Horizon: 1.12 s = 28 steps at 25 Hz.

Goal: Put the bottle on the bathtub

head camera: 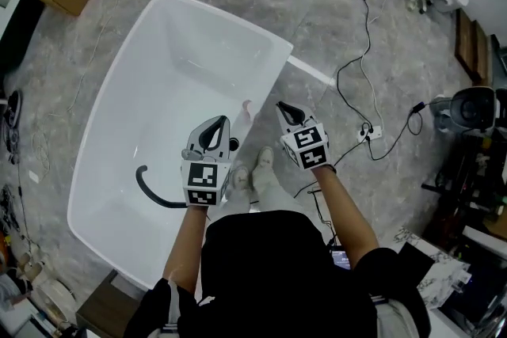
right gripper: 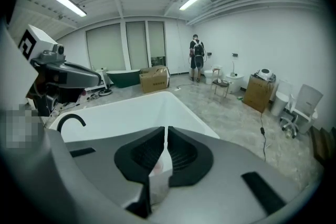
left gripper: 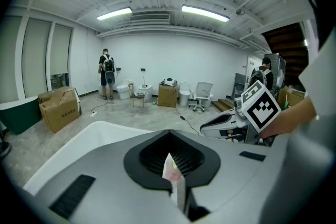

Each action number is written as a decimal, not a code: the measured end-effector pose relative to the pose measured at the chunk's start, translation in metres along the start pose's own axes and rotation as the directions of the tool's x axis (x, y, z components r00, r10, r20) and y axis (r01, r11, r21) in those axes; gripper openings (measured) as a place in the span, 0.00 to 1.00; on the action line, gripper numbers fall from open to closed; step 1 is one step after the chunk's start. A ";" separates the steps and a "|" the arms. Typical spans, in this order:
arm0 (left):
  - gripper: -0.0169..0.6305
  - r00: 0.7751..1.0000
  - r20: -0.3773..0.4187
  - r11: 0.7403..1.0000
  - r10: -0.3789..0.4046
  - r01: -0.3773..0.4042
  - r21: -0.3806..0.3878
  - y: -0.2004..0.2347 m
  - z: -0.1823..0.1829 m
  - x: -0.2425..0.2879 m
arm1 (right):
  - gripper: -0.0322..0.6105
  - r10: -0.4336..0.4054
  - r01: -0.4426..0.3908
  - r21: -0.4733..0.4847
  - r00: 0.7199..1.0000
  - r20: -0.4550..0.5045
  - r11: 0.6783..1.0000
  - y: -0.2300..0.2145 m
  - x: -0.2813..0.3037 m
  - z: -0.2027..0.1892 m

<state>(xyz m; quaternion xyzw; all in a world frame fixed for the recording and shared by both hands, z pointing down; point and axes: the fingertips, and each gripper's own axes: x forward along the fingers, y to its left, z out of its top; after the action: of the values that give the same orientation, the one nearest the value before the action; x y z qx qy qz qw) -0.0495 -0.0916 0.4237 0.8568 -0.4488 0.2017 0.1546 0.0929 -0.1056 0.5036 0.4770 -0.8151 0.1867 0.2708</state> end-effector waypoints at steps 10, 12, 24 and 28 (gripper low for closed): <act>0.05 0.992 0.109 0.996 0.061 -0.067 0.052 0.015 0.073 -0.033 | 0.09 -0.070 0.073 -0.008 0.975 0.213 0.997 -0.018 -0.066 0.106; 0.05 0.989 0.132 0.995 0.066 -0.075 0.063 0.018 0.085 -0.040 | 0.09 -0.091 0.093 0.002 0.961 0.260 0.996 -0.021 -0.080 0.126; 0.05 0.952 0.301 0.983 0.056 -0.104 0.148 0.012 0.178 -0.076 | 0.09 -0.141 0.152 0.014 0.874 0.465 0.988 -0.030 -0.165 0.215; 0.05 0.938 0.343 0.981 0.048 -0.109 0.159 0.006 0.198 -0.091 | 0.09 -0.145 0.163 0.010 0.851 0.504 0.987 -0.026 -0.187 0.228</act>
<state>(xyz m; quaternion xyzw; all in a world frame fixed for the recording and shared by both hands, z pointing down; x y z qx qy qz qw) -0.0602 -0.1187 0.2074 0.8703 -0.4829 0.0968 -0.0088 0.1304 -0.1199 0.2100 0.5682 -0.8196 0.0199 0.0709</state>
